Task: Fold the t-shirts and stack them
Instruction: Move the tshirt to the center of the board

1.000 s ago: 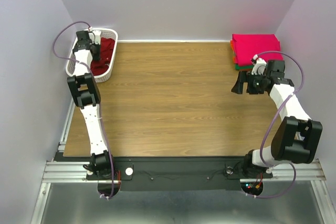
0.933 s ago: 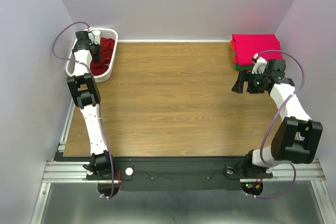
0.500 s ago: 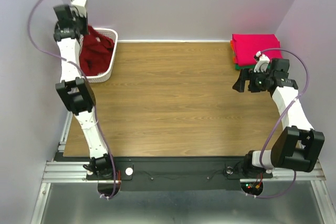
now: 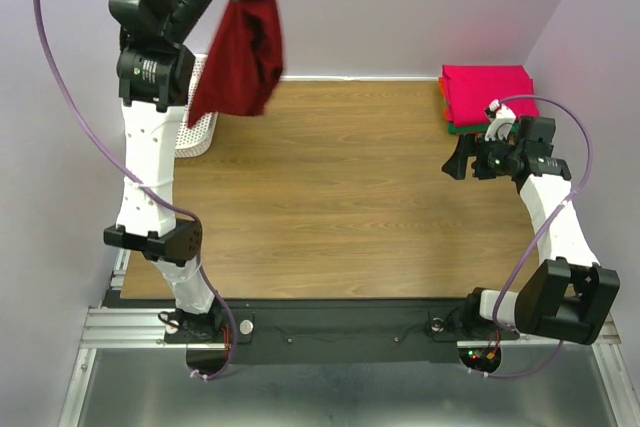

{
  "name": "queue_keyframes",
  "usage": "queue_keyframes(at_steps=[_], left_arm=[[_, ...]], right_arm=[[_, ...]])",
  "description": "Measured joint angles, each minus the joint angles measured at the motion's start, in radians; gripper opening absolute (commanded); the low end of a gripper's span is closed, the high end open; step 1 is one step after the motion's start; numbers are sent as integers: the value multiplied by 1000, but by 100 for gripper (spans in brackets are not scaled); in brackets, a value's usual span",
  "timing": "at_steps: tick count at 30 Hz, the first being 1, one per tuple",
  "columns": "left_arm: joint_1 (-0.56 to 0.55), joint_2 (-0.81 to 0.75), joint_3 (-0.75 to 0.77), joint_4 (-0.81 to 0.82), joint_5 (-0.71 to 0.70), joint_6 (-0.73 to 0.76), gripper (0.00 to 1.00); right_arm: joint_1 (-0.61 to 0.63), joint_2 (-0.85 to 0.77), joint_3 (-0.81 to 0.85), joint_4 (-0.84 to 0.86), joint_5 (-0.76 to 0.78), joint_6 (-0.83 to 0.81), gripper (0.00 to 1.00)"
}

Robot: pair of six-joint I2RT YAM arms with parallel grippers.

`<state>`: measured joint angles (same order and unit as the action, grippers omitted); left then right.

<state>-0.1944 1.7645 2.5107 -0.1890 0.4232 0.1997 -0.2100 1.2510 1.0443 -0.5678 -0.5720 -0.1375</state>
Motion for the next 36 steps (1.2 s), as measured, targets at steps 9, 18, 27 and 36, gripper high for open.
queue_keyframes(at_steps=[9,18,27,36], left_arm=[[-141,-115,-121,121,-30,-84,0],[-154,-287,-798,176,40,-136,0],[-87,-220,-1199,100,43,-162,51],[240,11,-1168,-36,12,-97,97]], right_arm=[[0,-16,-30,-1,4,0,100],[0,-61,-58,0,72,-1,100],[0,-35,-69,-47,73,-71,100],[2,117,-52,-248,55,-212,97]])
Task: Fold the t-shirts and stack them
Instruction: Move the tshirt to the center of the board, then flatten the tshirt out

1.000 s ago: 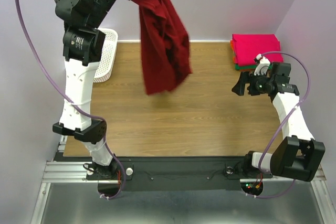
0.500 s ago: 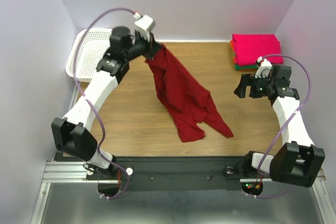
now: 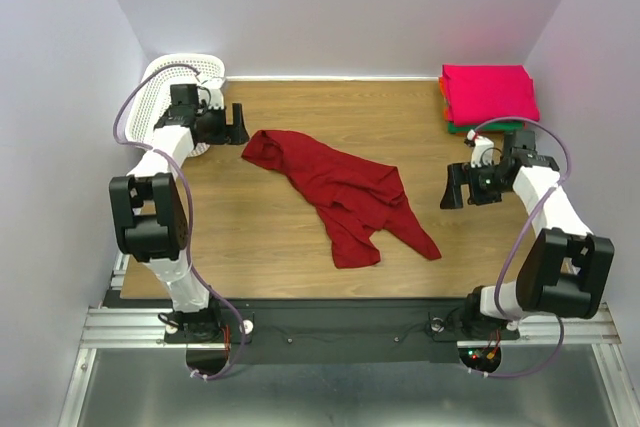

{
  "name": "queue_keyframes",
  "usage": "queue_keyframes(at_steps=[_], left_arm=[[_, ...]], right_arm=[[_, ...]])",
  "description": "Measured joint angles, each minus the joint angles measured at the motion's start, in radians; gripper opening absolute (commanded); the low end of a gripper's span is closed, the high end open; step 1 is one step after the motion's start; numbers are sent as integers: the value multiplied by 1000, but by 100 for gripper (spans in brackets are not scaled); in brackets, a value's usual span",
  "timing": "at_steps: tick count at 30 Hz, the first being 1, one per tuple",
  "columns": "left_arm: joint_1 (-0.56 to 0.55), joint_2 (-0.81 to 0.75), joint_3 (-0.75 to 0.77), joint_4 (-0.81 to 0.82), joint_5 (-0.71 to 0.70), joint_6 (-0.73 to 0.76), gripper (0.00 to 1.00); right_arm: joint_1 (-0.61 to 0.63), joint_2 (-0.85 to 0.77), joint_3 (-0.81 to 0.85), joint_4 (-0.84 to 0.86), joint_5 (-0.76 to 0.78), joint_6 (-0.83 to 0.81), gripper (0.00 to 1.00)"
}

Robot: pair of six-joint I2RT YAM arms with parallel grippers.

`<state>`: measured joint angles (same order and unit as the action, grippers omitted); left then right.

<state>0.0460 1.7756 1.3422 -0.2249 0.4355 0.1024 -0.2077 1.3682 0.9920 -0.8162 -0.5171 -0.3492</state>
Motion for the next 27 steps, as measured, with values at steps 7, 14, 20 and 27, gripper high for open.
queue_keyframes(at_steps=[7,14,20,27], left_arm=[[-243,-165,-48,-41,76,229,82],[-605,-220,-203,-2,108,347,80],[-768,-123,-202,65,55,359,78],[-958,40,-139,146,-54,329,79]], right_arm=[[114,158,47,-73,25,-44,85],[205,364,64,-130,23,-50,75],[201,414,87,-156,-9,-53,54],[201,450,89,-177,-40,-51,31]])
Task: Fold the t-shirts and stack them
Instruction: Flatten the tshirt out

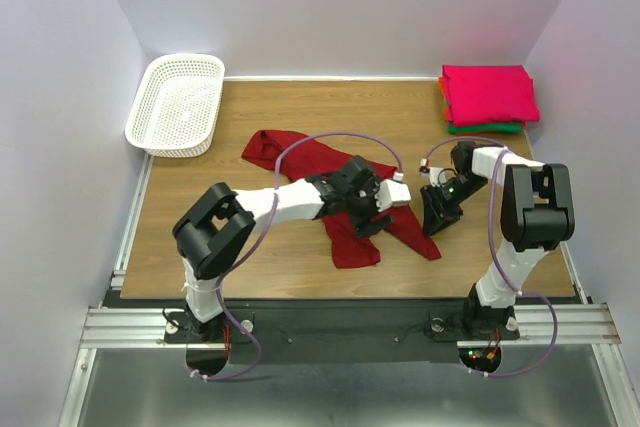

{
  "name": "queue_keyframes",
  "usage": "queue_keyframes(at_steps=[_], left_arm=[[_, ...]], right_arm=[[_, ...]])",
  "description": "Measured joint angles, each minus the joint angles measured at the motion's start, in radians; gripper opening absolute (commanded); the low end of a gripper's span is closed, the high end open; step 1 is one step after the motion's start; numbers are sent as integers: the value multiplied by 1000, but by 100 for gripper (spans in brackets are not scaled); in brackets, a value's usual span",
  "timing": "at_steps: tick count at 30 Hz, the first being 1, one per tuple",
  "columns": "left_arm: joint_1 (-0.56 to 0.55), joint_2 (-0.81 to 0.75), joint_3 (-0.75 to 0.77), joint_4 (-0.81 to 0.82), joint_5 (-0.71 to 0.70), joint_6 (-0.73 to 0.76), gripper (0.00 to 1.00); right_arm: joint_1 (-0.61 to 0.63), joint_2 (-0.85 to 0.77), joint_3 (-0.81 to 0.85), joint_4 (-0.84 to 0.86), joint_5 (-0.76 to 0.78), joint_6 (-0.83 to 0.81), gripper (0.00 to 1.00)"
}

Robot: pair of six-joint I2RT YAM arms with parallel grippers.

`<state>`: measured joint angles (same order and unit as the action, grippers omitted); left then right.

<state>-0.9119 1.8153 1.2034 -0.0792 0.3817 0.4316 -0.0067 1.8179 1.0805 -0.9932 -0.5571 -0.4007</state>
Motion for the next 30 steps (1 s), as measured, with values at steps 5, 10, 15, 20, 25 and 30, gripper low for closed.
queue_keyframes(at_steps=[5,10,15,20,25,30], left_arm=[[-58,94,43,31,-80,-35,67],[-71,146,70,39,-153,-61,12],[-60,132,82,8,-180,-72,0],[-32,8,97,-112,-132,-71,0],[43,-101,192,-211,-69,-55,0],[186,-122,251,-290,15,-19,0]], right_arm=[[0,22,0,2,1,2,0],[0,31,0,2,8,5,1],[-14,25,5,2,41,15,1],[-57,12,55,18,111,34,1],[-69,5,93,47,172,50,1],[-77,-3,116,58,247,56,1]])
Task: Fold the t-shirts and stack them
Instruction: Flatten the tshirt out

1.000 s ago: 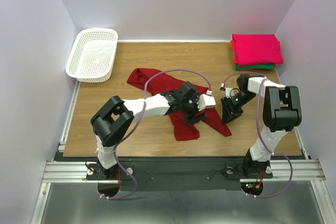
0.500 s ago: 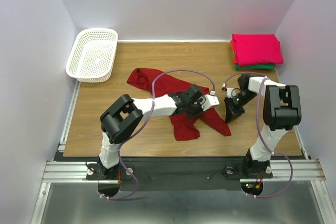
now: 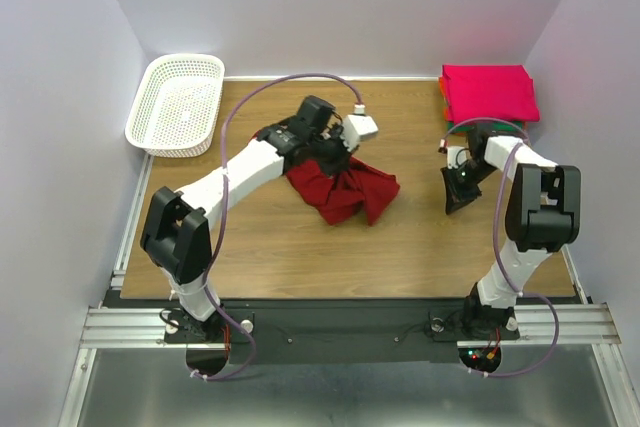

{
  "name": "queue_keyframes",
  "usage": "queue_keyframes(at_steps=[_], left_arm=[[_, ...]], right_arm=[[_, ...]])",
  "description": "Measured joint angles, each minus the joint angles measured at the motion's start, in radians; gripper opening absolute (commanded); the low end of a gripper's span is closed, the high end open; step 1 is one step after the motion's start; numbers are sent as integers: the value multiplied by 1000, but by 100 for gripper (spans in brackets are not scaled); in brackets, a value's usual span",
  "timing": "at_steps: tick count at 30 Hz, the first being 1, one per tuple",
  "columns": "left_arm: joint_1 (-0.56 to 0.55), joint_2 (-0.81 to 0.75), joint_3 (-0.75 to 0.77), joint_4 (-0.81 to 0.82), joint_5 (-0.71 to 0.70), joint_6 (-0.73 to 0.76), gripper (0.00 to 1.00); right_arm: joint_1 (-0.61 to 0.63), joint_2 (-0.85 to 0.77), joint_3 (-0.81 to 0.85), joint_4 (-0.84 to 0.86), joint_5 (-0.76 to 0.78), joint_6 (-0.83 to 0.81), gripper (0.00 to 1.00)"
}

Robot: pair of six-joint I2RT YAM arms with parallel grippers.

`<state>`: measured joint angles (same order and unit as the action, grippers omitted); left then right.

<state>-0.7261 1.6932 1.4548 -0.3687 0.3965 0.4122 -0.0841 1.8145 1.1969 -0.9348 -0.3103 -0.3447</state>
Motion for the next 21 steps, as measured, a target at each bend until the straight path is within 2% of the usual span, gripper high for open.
queue_keyframes(at_steps=[1,2,3,6,7,8,11,15,21], left_arm=[[38,0,3,-21,11,10,0],[55,0,3,-32,16,18,0],[77,0,3,-44,21,23,0],[88,14,3,-60,56,27,0],[81,25,3,-60,71,26,0],[78,34,3,-60,78,25,0],[74,89,5,-54,114,5,0],[125,187,47,-52,172,-49,0],[249,319,153,-50,246,-121,0]], right_arm=[[-3,0,8,-1,2,-1,1],[-9,-1,22,-7,-5,-9,6],[-10,-5,34,-8,-31,-16,17],[-12,-39,56,-22,-126,-19,40],[-6,-66,57,-26,-179,-18,56],[-3,-86,57,-32,-230,-21,60],[40,-180,-12,21,-360,13,61],[134,-286,-153,146,-422,90,61],[239,-225,-220,311,-433,169,61]])
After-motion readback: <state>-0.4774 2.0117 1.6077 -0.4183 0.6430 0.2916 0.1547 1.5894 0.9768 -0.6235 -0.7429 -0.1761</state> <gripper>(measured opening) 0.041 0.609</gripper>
